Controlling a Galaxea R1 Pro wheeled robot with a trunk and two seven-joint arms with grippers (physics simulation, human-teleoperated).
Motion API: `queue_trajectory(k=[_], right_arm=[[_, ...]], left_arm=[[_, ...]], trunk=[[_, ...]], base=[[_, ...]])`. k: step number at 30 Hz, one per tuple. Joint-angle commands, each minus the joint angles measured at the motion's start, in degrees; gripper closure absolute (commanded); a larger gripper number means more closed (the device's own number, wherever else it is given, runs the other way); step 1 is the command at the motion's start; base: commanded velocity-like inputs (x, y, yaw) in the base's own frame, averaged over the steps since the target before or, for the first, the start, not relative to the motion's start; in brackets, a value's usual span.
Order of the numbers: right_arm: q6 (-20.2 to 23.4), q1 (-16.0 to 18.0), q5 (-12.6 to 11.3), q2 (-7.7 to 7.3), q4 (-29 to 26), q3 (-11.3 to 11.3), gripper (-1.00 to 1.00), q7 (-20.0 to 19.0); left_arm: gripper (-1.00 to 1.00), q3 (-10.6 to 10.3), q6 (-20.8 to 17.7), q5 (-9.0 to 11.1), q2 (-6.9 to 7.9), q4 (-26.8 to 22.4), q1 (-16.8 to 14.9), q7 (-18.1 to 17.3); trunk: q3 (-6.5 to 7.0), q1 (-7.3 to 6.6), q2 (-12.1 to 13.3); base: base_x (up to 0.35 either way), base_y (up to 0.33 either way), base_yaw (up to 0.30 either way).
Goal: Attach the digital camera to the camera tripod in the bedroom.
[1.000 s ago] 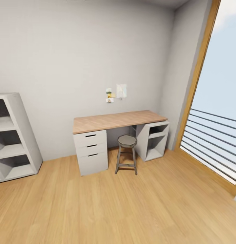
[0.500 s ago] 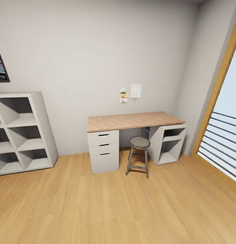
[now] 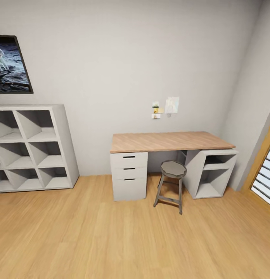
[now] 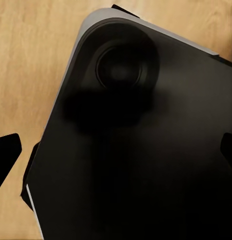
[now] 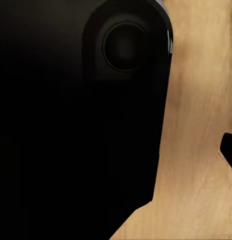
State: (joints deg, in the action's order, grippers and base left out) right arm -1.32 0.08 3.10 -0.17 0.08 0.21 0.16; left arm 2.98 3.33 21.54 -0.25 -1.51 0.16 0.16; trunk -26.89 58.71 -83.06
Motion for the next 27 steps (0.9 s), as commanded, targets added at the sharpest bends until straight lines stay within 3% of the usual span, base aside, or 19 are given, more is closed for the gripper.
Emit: queue_trajectory(k=[1,12,27], right_arm=[[-0.1,0.0,0.3,-0.01,0.0,0.0,-1.00,0.0],[-0.1,0.0,0.3,-0.01,0.0,0.0,-1.00,0.0],[-0.2,0.0,0.3,-0.01,0.0,0.0,-1.00,0.0]], left_arm=[[-1.00,0.3,0.1,0.1,-0.02,-0.1,0.0,0.0],[-1.00,0.3,0.1,0.1,-0.02,-0.1,0.0,0.0],[-1.00,0.7,0.2,0.5,-0.02,-0.1,0.0,0.0]], trunk=[[-0.04,0.02,0.0],[-0.04,0.02,0.0],[-0.04,0.02,0.0]], base=[[0.227,-0.187,0.267],[0.208,-0.171,0.267],[0.015,-0.012,0.267]])
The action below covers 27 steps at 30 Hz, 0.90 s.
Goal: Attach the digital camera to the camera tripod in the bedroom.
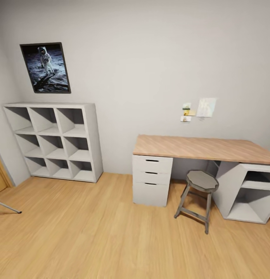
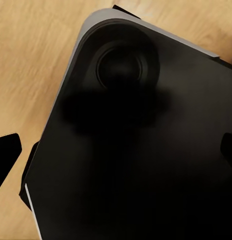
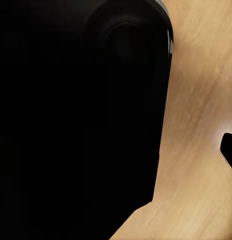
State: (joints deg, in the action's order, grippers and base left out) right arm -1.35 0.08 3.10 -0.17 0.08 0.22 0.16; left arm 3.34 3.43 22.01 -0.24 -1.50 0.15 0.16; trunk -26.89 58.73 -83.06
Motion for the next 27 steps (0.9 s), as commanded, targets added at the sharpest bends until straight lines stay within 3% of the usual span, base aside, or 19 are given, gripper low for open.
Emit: queue_trajectory(k=[1,27], right_arm=[[-0.1,0.0,0.3,-0.01,0.0,0.0,-1.00,0.0],[-0.1,0.0,0.3,-0.09,0.0,0.1,-1.00,0.0]], left_arm=[[-1.00,0.3,0.1,0.0,-0.02,-0.1,0.0,0.0],[-1.00,0.3,0.0,0.0,-0.06,-0.1,0.0,0.0]], trunk=[[-0.04,0.00,0.0],[-0.04,0.00,0.0]], base=[[0.000,0.000,0.267],[0.012,-0.021,0.267]])
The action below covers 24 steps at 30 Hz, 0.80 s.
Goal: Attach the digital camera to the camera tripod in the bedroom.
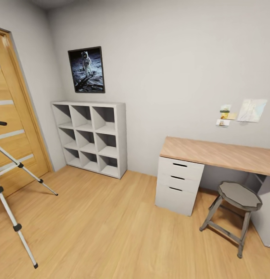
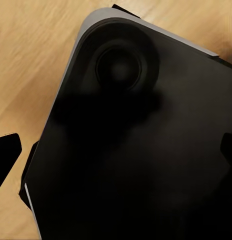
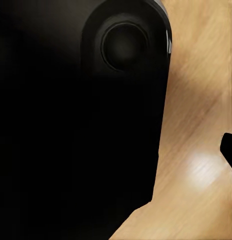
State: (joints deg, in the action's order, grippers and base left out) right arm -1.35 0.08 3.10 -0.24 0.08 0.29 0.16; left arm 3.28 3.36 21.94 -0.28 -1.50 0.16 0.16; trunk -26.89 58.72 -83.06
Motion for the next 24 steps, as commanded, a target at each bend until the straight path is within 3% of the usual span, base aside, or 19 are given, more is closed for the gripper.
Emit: queue_trajectory(k=[1,17,24], right_arm=[[-0.1,0.0,0.3,-0.01,0.0,0.1,-1.00,0.0],[-0.1,0.0,0.3,-0.02,0.0,0.1,-1.00,0.0],[-0.1,0.0,0.3,-0.02,0.0,0.1,-1.00,0.0]], left_arm=[[-1.00,0.3,0.1,0.0,-0.01,-0.1,0.0,0.0],[-1.00,0.2,0.1,-0.1,0.00,-0.1,0.0,0.0],[-1.00,0.3,0.1,0.0,0.02,-0.1,0.0,0.0]], trunk=[[-0.04,0.01,0.0],[-0.04,0.01,0.0],[-0.04,0.01,0.0]], base=[[0.111,-0.186,0.267],[0.166,-0.233,0.267],[0.054,-0.073,0.267]])
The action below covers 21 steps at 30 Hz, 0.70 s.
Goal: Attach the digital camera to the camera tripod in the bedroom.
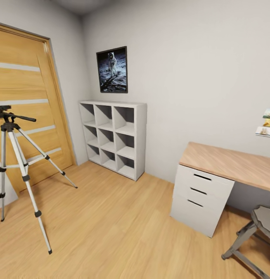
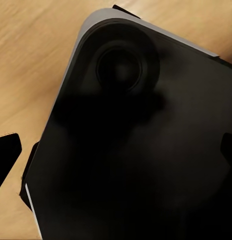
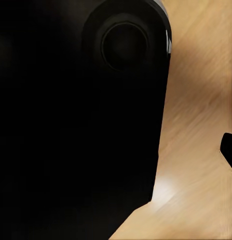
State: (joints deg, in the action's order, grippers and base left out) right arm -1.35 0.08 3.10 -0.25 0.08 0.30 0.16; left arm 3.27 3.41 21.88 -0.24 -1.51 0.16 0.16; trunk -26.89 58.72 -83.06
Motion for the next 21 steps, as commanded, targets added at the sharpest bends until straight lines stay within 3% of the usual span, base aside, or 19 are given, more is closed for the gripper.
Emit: queue_trajectory(k=[1,21], right_arm=[[-0.1,0.0,0.3,-0.01,0.0,0.0,-1.00,0.0],[-0.1,0.0,0.3,-0.01,0.0,0.0,-1.00,0.0]], left_arm=[[-1.00,0.3,0.1,0.1,-0.02,-0.1,0.0,0.0],[-1.00,0.5,0.1,0.2,-0.05,0.0,0.0,0.1]], trunk=[[-0.04,0.01,0.0],[-0.04,0.01,0.0]], base=[[0.020,-0.027,0.267],[-0.020,-0.033,0.267]])
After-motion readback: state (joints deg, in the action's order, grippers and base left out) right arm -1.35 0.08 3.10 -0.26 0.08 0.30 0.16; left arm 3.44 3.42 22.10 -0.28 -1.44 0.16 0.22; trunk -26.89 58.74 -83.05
